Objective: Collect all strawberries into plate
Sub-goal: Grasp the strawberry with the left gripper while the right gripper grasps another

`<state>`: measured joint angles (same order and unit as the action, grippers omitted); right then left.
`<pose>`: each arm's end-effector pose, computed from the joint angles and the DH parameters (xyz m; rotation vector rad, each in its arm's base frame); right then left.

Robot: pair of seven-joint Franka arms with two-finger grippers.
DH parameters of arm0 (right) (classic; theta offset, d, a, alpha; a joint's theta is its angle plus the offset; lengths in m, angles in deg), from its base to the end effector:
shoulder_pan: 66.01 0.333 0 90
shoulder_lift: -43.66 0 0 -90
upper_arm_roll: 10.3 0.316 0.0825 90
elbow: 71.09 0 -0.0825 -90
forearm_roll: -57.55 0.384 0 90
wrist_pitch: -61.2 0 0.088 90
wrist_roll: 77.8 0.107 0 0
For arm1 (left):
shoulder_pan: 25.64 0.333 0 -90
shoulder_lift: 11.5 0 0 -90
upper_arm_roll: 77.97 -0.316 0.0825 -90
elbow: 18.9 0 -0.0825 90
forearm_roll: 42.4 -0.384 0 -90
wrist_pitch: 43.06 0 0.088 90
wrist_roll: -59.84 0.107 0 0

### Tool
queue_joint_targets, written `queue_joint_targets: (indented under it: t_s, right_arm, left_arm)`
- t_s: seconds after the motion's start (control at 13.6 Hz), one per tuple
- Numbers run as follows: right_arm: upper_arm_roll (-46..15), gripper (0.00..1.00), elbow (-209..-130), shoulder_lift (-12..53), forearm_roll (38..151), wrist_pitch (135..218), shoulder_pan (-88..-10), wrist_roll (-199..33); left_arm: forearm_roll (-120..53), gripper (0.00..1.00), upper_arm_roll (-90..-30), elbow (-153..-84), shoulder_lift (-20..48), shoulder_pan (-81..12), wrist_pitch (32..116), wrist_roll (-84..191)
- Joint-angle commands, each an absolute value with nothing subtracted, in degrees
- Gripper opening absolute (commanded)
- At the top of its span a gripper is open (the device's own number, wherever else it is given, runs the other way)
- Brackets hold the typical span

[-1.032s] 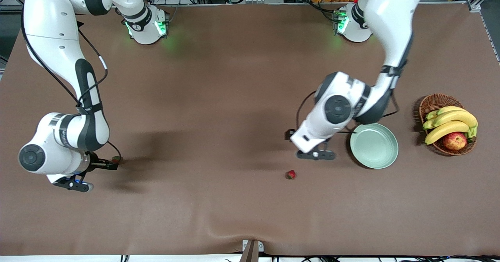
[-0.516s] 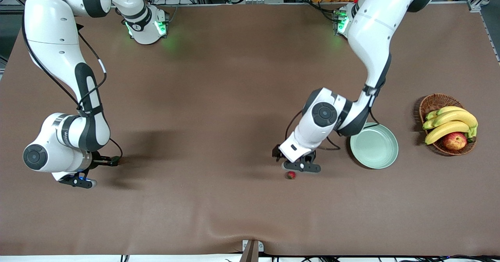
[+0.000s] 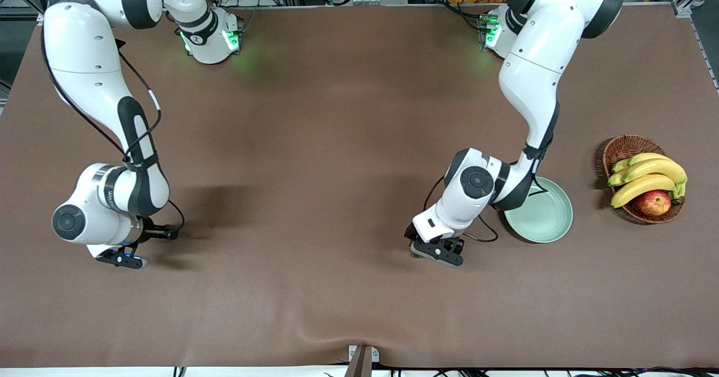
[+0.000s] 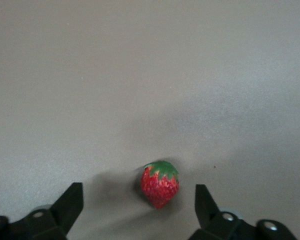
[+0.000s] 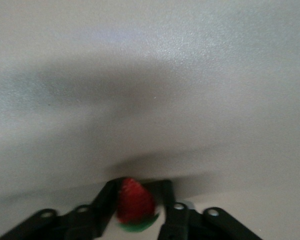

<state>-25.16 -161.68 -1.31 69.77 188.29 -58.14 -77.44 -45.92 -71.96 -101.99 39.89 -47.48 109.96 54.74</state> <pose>0.6822 -0.0548 0.1766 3.1021 -0.3196 -0.1830 0.6685 -0.3358 0.1847 2.9196 -0.5834 0.4574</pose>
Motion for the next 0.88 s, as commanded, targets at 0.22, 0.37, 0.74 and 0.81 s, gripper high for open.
queue_joint_targets:
  t_s: [0.22, 0.37, 0.74, 0.81]
  right_arm:
    - [-23.92, 0.0, -159.97, -0.37, 70.47, 185.05, -58.1, -76.83]
    - [-23.92, 0.0, -156.02, -0.37, 70.47, 180.05, -58.19, -76.57]
    - [-23.92, 0.0, -148.71, -0.28, 75.81, 169.76, -57.4, -71.13]
    - [-23.92, 0.0, -147.83, -0.28, 78.26, 168.44, -56.79, -69.12]
  left_arm:
    - [-47.14, 0.94, -72.26, -97.74, 43.78, -48.23, 112.84, 55.01]
    - [-47.15, 0.91, -72.26, -97.65, 45.62, -48.31, 117.67, 54.92]
    - [-47.5, 0.76, -72.17, -98.44, 44.32, -48.14, 117.78, 54.57]
    - [-47.5, 0.7, -72.17, -99.14, 44.05, -48.14, 117.78, 54.57]
